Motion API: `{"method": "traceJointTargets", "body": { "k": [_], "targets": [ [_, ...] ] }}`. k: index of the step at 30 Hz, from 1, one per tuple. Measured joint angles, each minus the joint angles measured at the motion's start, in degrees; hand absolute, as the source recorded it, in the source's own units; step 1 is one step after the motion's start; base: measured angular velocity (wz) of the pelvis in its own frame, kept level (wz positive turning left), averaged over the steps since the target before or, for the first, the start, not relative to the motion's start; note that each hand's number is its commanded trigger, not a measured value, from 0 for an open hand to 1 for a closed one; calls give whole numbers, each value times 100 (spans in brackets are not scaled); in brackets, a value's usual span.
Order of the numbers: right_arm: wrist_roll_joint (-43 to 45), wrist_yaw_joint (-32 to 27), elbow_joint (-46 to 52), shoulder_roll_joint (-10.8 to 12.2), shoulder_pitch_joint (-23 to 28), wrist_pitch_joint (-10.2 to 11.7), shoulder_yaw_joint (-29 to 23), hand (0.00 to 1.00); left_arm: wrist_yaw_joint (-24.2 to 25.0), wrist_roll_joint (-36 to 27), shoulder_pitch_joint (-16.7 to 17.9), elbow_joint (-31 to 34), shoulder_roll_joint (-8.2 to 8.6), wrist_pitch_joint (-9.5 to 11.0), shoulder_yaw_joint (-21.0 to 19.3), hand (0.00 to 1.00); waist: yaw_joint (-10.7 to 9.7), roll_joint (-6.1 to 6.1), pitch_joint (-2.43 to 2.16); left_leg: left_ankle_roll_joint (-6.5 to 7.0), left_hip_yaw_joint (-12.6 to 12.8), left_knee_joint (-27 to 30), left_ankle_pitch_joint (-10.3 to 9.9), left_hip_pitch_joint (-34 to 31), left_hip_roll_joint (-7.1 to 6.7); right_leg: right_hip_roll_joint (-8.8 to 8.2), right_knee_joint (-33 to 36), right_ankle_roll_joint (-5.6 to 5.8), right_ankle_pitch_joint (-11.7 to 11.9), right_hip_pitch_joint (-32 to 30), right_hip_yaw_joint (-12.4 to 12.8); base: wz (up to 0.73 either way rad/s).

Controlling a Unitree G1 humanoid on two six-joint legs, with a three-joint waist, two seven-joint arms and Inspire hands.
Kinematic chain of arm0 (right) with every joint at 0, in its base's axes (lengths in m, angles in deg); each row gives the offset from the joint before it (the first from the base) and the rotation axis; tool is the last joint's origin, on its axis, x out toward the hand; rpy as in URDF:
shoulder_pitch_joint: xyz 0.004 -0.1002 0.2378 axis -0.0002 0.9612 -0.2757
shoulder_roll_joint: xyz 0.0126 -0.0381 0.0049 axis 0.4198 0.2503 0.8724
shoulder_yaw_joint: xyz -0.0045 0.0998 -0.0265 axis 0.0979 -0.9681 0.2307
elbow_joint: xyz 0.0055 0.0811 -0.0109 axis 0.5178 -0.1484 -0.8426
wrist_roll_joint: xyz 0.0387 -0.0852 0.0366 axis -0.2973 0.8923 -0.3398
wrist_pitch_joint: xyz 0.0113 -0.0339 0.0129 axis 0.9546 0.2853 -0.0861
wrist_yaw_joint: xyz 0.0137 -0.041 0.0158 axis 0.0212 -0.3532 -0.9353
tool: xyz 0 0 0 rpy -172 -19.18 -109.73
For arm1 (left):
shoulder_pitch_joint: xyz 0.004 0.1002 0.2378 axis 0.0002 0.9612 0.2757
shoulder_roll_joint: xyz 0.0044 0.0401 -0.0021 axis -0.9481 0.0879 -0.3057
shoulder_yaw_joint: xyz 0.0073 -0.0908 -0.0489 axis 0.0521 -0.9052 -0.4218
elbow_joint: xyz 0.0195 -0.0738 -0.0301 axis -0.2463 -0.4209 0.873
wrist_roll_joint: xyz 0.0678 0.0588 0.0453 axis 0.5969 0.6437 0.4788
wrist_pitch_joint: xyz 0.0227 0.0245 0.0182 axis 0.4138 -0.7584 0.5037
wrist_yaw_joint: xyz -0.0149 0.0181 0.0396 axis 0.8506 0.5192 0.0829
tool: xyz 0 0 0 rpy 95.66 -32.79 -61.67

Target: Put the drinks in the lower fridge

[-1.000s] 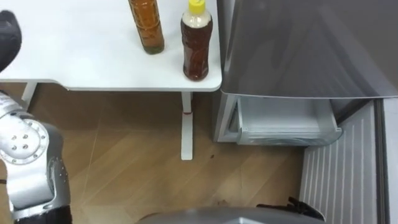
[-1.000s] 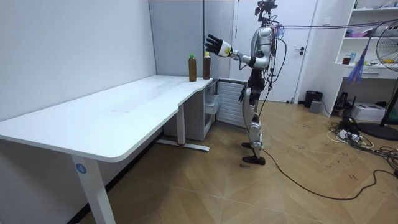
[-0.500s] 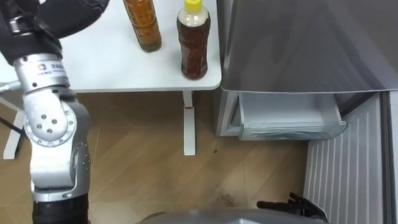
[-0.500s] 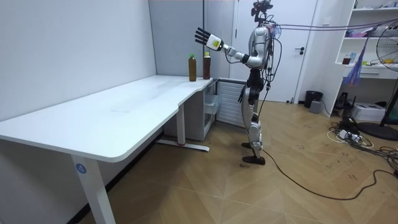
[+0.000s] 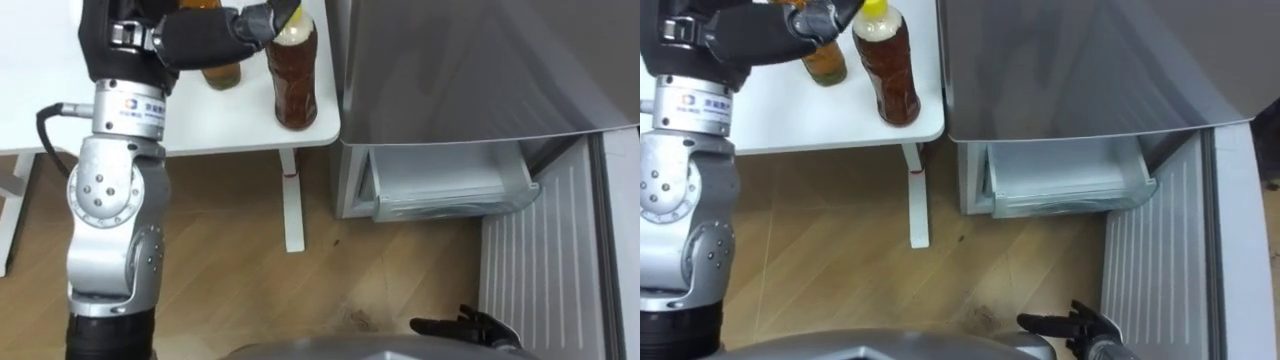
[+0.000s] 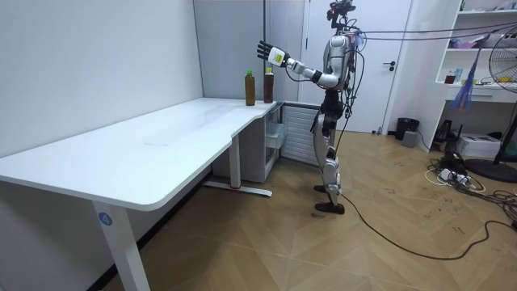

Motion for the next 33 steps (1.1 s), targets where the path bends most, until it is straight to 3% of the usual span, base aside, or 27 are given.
{"method": "traceJointTargets", "body": {
  "k": [20,28,33],
  "targets": [
    [-64,-11,-133,0,-94,-120,43,0,451,1,0,-2,1,-308,10,0,5,-17,0,0,9,30,0,-10,5,26,2,0,0,4,133,0],
    [-61,-8,-126,-1,-104,-179,37,0,518,6,1,-12,2,-337,10,0,4,-10,-4,0,5,31,0,-18,8,31,2,0,0,-2,138,0],
    [-60,35,-100,-9,-107,-230,24,0,654,-98,21,-86,0,-504,4,0,2,-9,-10,0,5,31,0,-43,12,32,13,-1,0,-33,131,0]
  ]
}}
